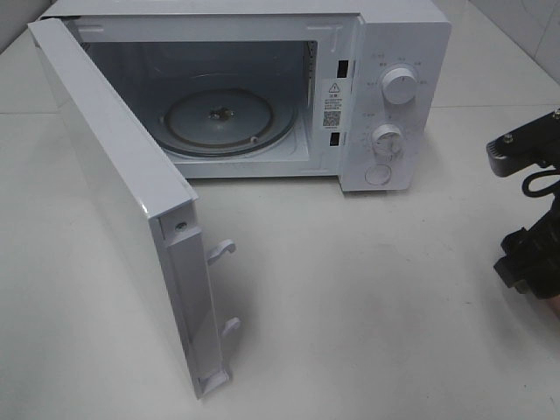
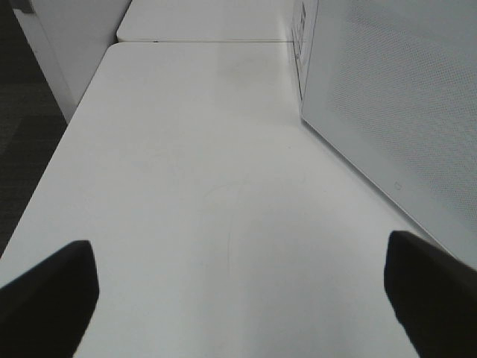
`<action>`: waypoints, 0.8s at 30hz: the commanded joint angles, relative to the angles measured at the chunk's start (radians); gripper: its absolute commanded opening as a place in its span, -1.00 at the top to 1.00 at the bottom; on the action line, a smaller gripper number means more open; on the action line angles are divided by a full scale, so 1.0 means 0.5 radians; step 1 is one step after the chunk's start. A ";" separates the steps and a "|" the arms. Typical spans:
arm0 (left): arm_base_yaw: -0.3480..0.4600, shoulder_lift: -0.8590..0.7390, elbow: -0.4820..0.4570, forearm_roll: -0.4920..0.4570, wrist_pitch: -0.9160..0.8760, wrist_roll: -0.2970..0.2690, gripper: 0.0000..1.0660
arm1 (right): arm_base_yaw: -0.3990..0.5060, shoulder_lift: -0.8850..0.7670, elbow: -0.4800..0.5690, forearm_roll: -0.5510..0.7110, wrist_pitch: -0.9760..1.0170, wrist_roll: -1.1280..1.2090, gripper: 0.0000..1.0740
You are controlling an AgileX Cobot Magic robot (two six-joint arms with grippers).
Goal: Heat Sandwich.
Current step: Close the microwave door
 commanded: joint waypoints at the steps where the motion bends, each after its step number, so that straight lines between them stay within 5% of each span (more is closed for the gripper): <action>1: 0.010 -0.050 0.008 0.006 -0.018 0.000 -0.83 | -0.012 -0.142 -0.006 0.174 0.034 -0.164 -0.50; 9: 0.010 -0.050 0.008 0.006 -0.018 0.000 -0.83 | -0.010 -0.660 -0.006 0.448 0.276 -0.390 -0.47; 24: 0.010 -0.050 0.008 0.006 -0.018 0.000 -0.83 | -0.010 -1.324 -0.006 0.452 0.656 -0.396 -0.45</action>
